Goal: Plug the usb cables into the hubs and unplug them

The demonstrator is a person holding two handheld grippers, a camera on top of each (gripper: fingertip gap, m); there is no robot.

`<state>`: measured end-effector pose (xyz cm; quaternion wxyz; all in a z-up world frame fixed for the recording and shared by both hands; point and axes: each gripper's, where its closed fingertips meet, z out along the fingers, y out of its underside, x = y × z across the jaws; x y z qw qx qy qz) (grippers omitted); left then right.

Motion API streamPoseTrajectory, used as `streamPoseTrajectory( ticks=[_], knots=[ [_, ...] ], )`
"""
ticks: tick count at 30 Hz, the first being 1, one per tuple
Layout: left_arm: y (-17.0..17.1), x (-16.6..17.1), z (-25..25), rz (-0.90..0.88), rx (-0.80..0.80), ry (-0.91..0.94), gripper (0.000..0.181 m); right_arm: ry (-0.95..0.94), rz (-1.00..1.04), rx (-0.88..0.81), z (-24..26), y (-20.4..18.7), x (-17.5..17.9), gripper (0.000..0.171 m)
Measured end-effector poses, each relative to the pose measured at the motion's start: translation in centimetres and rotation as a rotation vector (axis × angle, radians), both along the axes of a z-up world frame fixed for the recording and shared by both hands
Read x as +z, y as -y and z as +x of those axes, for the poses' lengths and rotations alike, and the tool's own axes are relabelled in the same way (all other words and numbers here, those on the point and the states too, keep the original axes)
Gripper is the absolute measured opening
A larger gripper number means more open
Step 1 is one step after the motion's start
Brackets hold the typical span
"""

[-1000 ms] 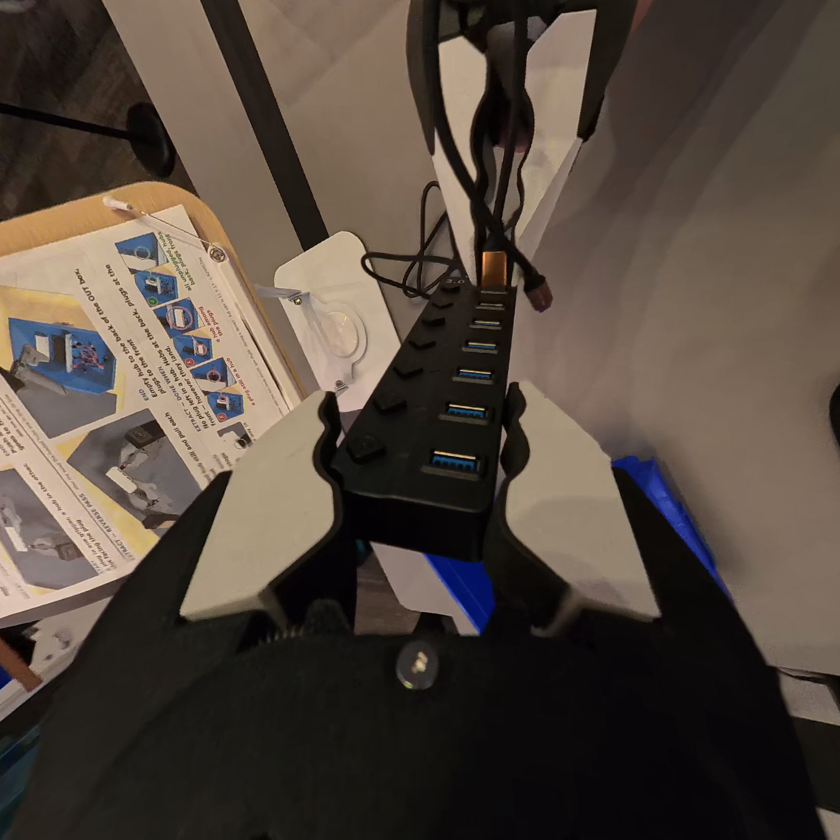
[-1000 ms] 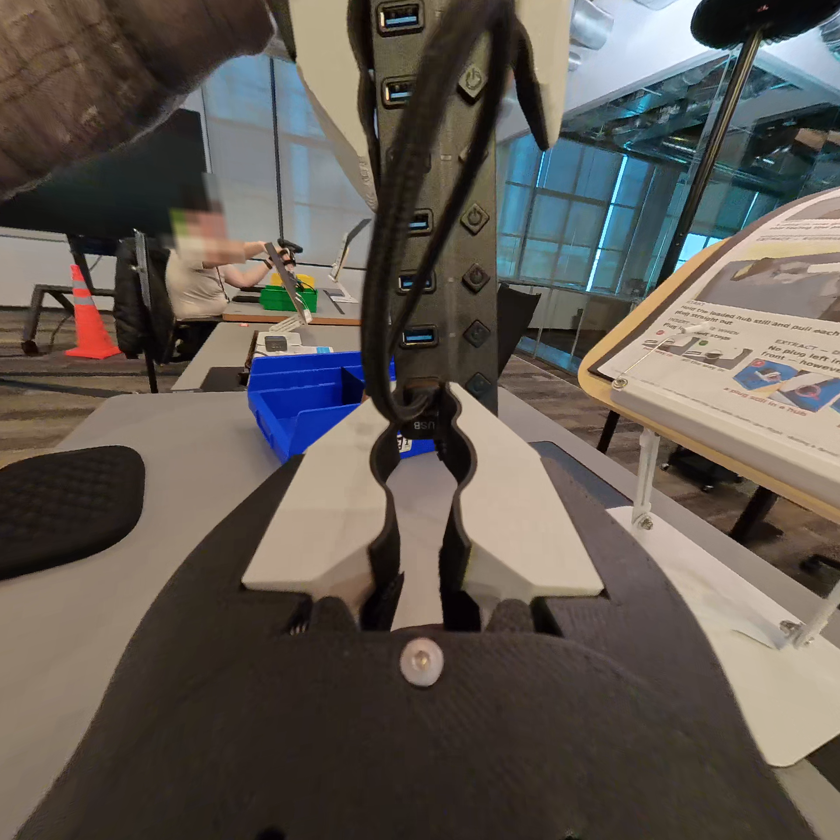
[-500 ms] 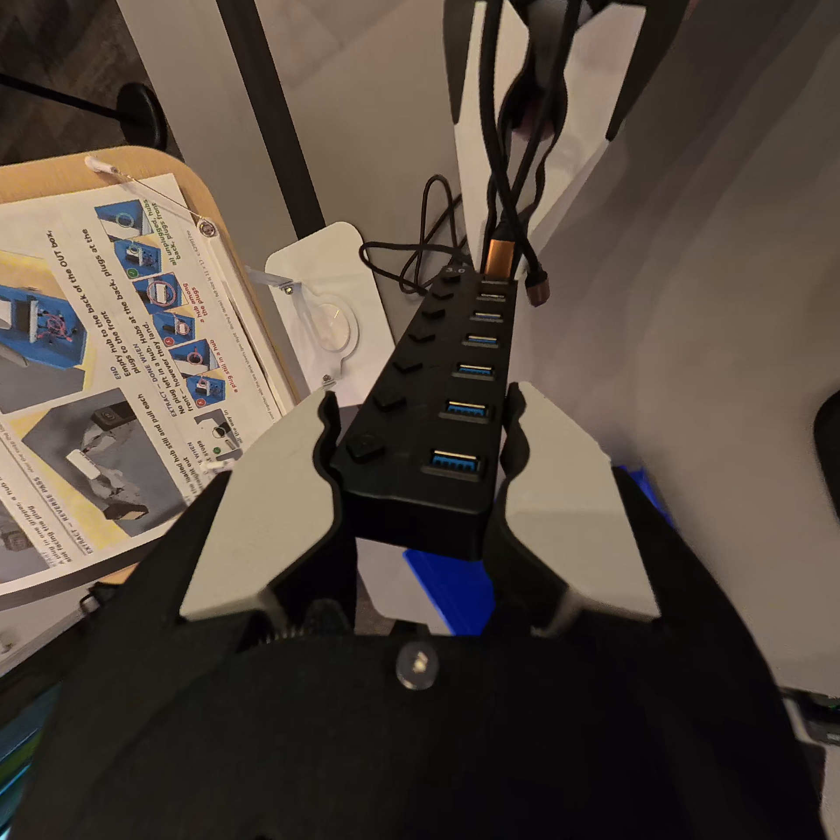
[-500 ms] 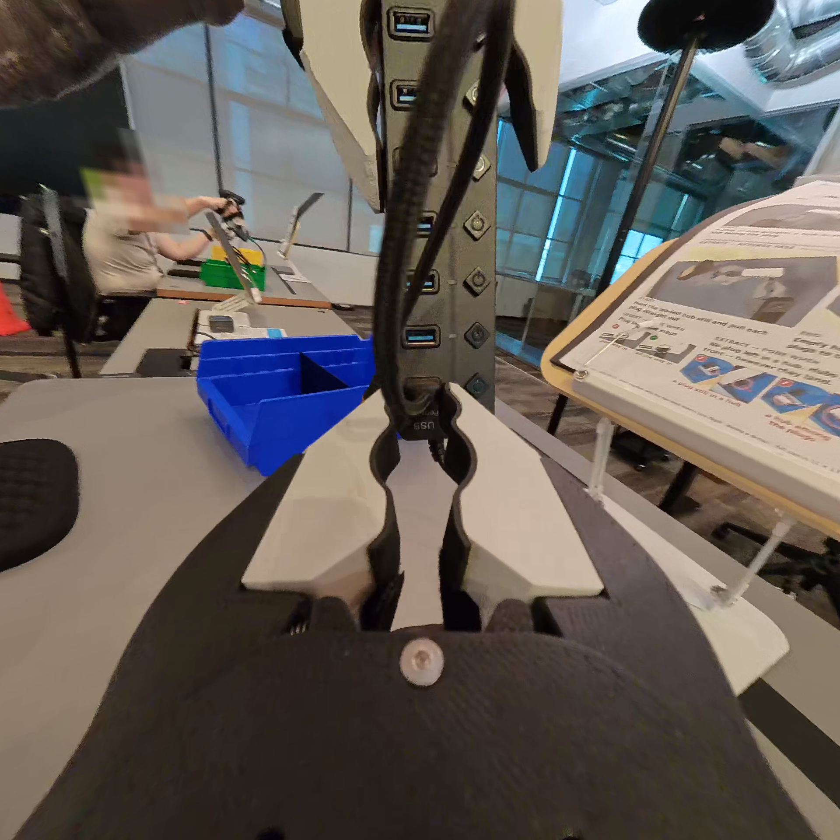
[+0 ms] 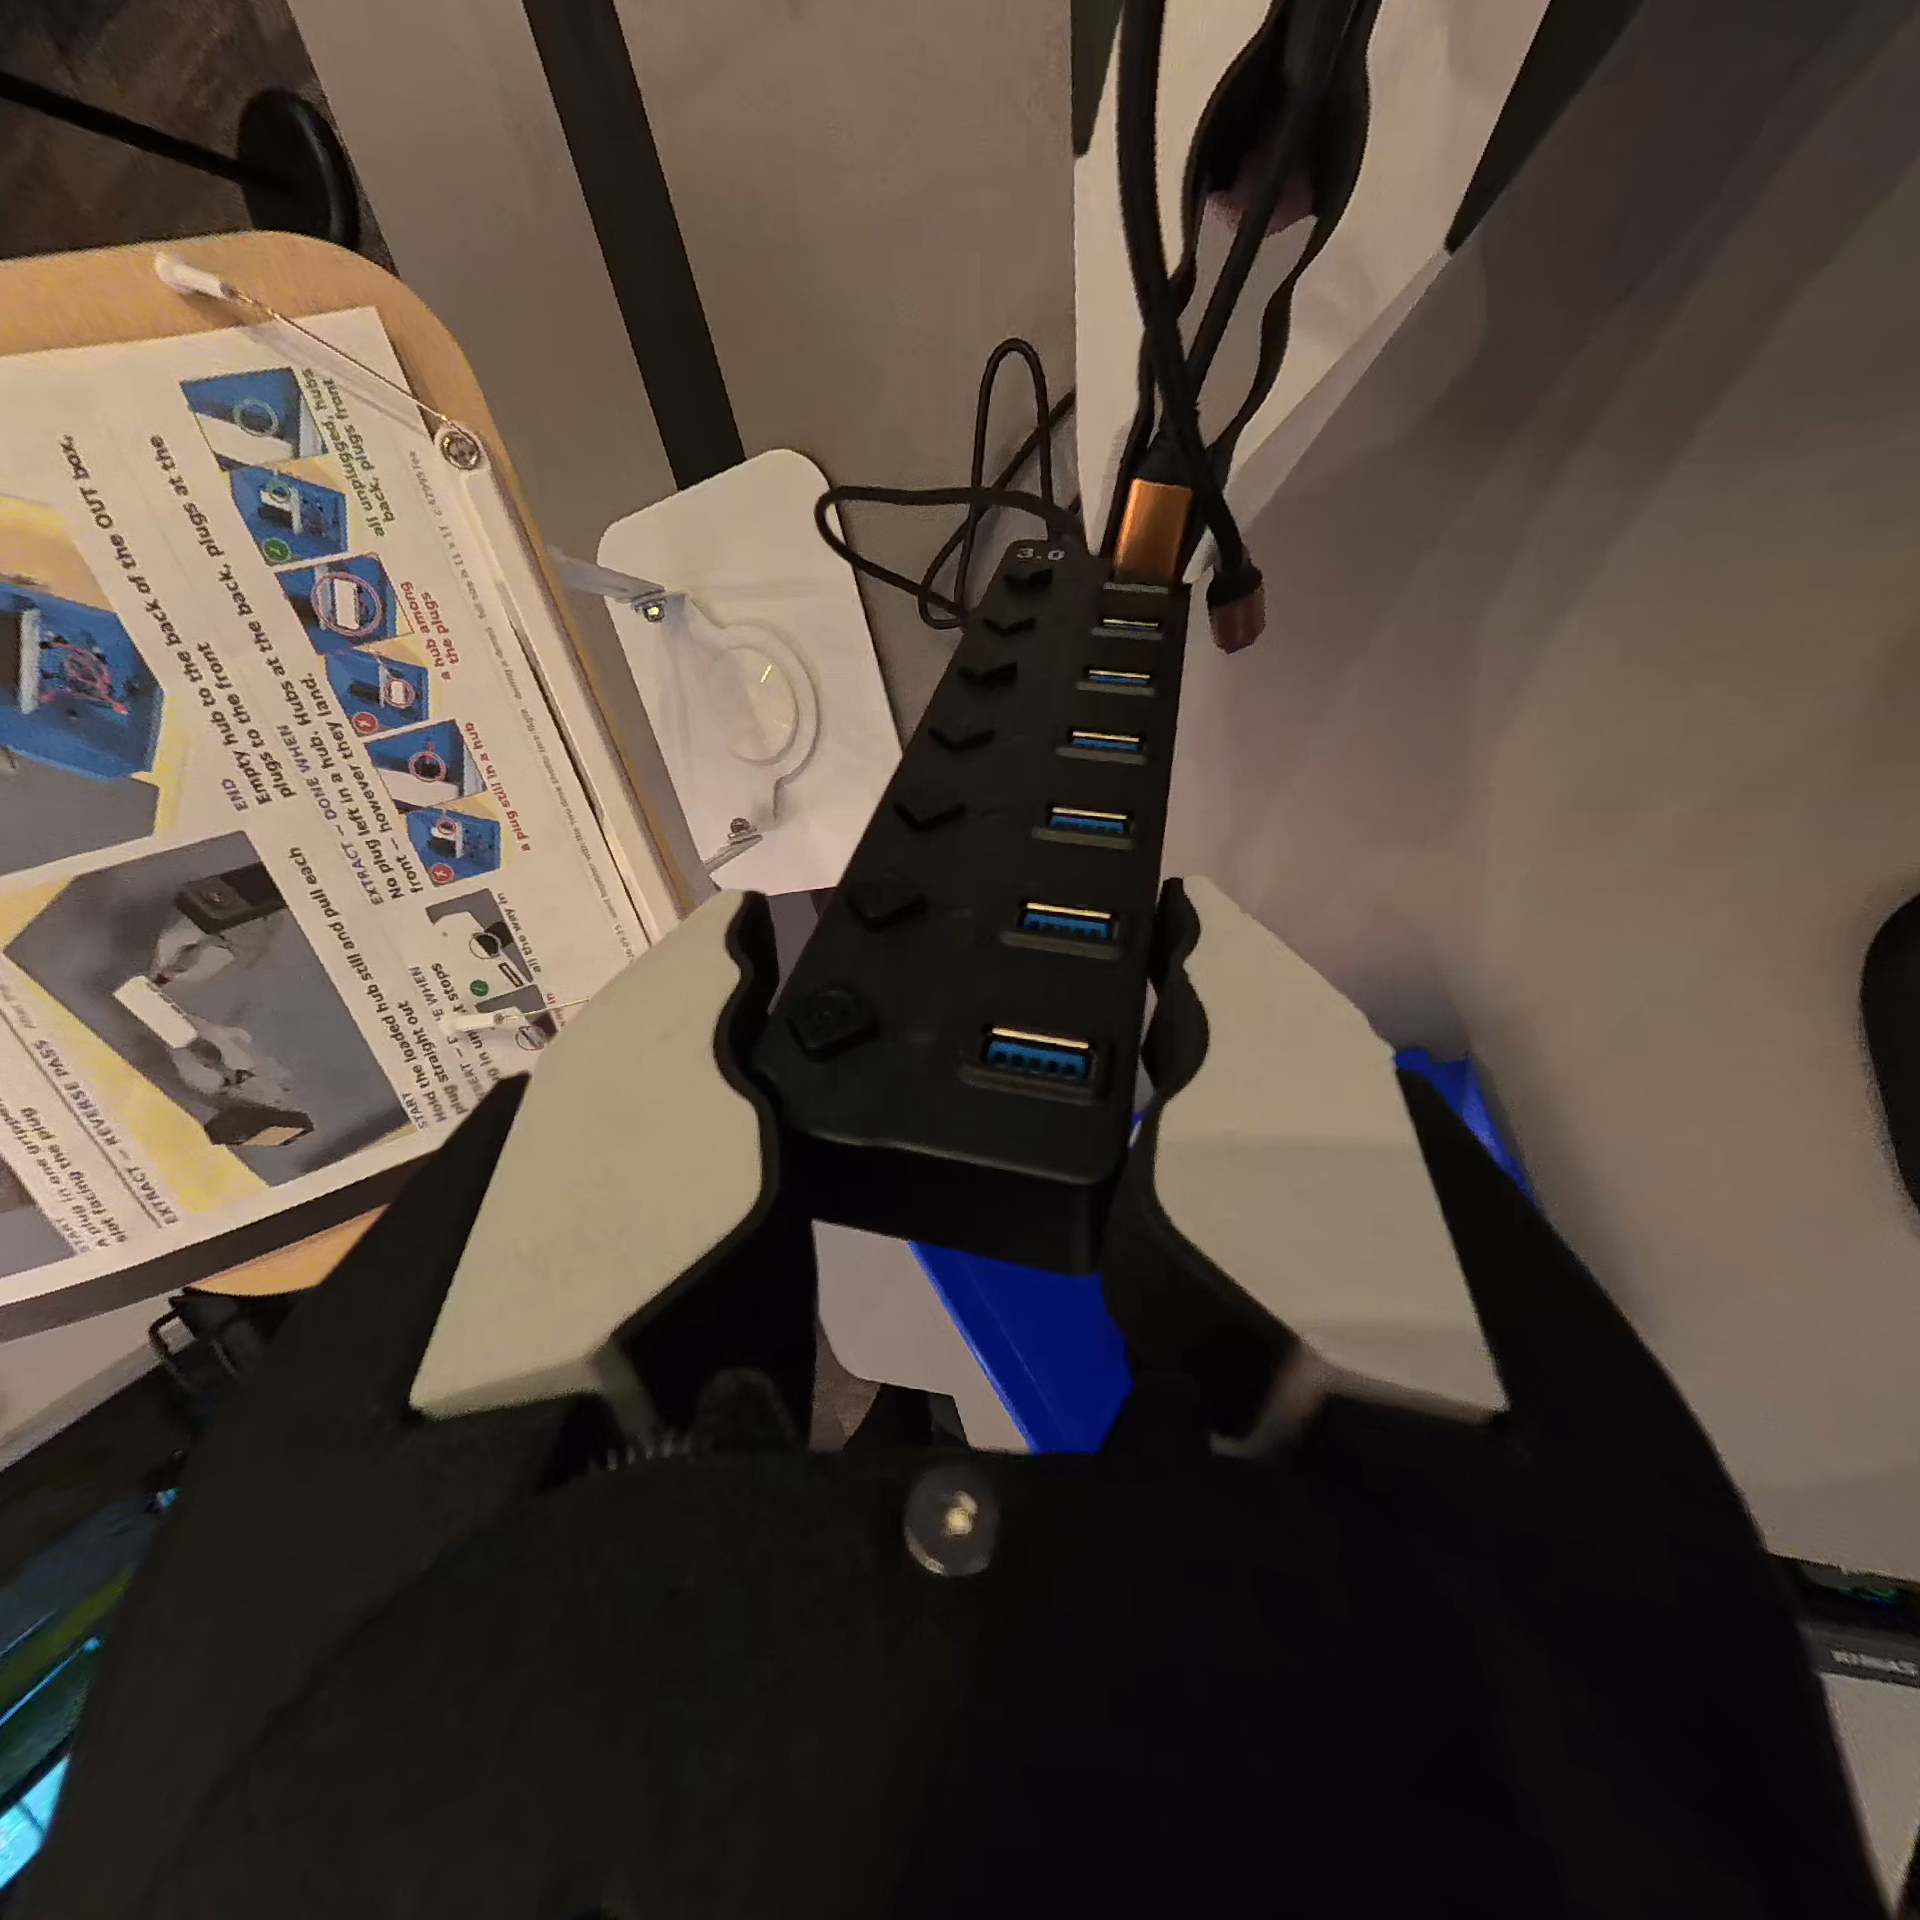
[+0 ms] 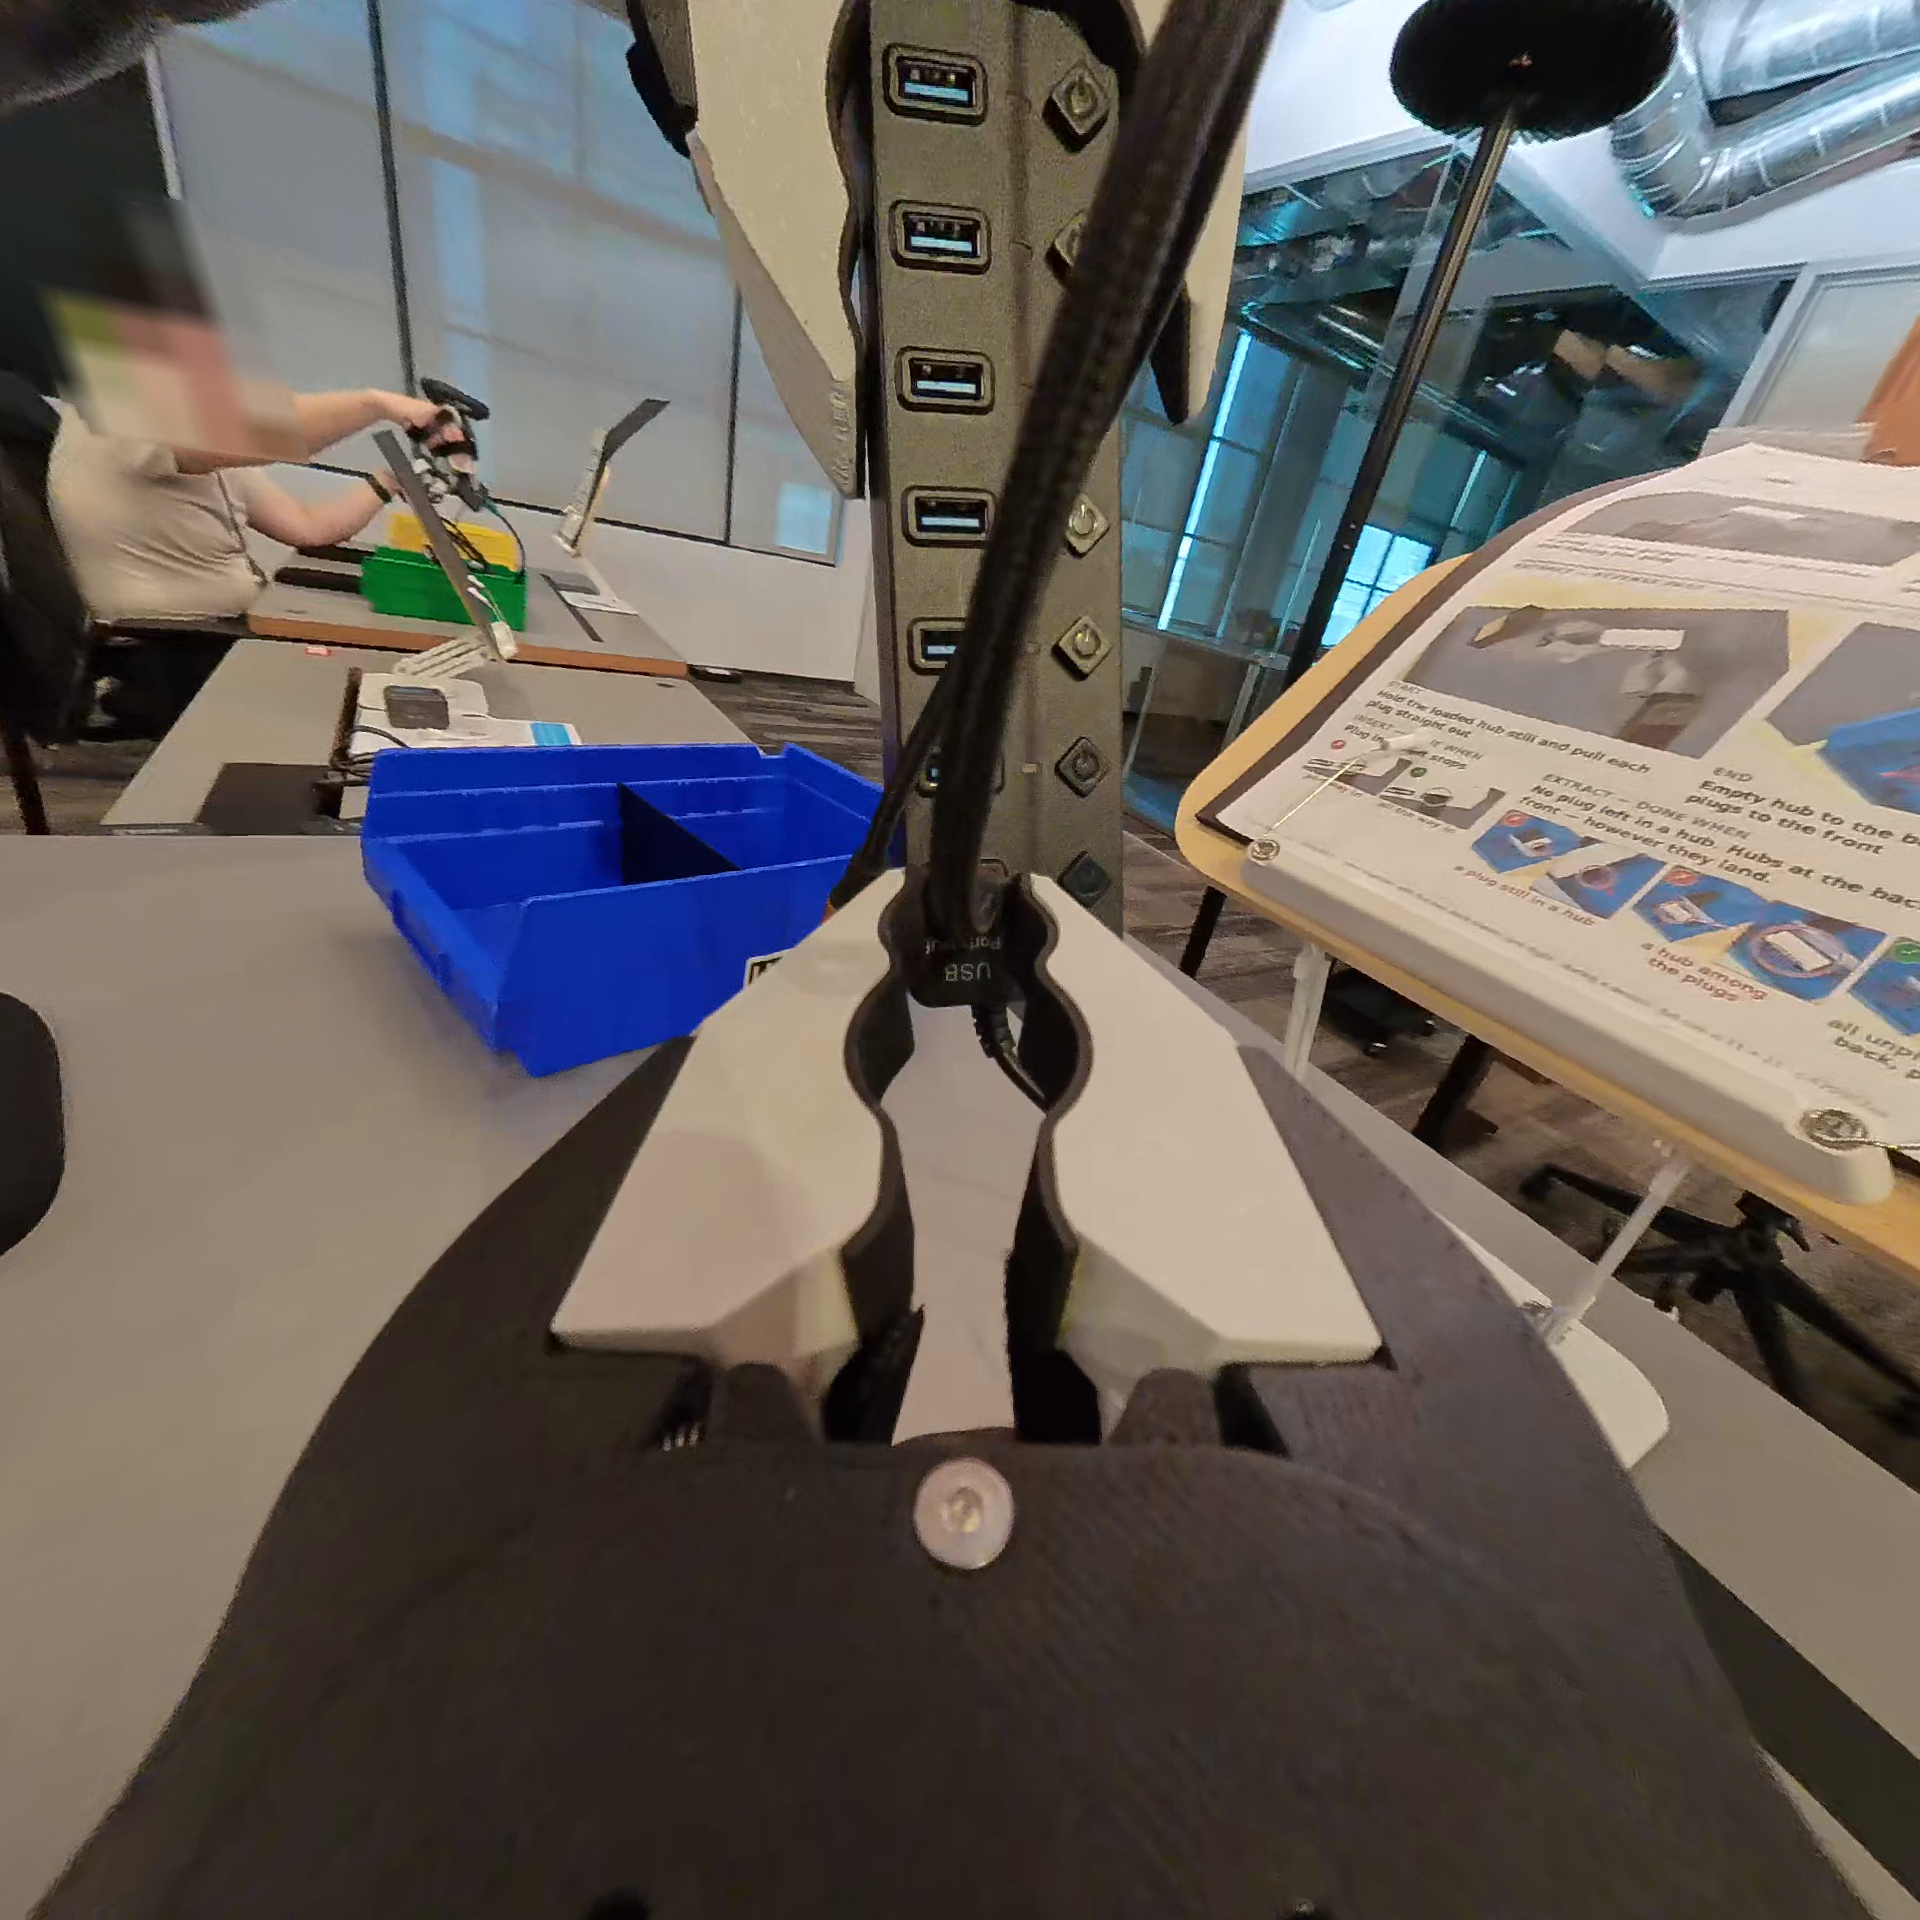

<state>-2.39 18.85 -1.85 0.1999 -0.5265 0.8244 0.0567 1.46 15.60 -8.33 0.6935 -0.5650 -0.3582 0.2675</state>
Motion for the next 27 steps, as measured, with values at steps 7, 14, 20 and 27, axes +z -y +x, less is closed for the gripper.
streamPoseTrajectory(
  ticks=[7, 14, 20, 27],
  knots=[
    [0.3, -0.1, -0.5, 0.106, -0.066, -0.072, 0.071, -0.073, -0.085, 0.196, -0.2, 0.5, -0.2, 0.011],
    [-0.3, -0.4, -0.7, 0.107, -0.034, -0.052, 0.071, -0.027, -0.033, 0.112, 0.1, 0.1, -0.3, 0.011],
    [-0.8, -0.9, -1.0, 0.028, 0.003, 0.008, 0.070, 0.074, 0.065, -0.015, 0.5, -0.2, -0.1, 0.012],
    [-0.6, -0.6, -0.5, 0.141, -0.054, -0.030, 0.071, -0.102, -0.132, 0.167, 0.7, -0.3, -0.1, 0.011]
  ],
)
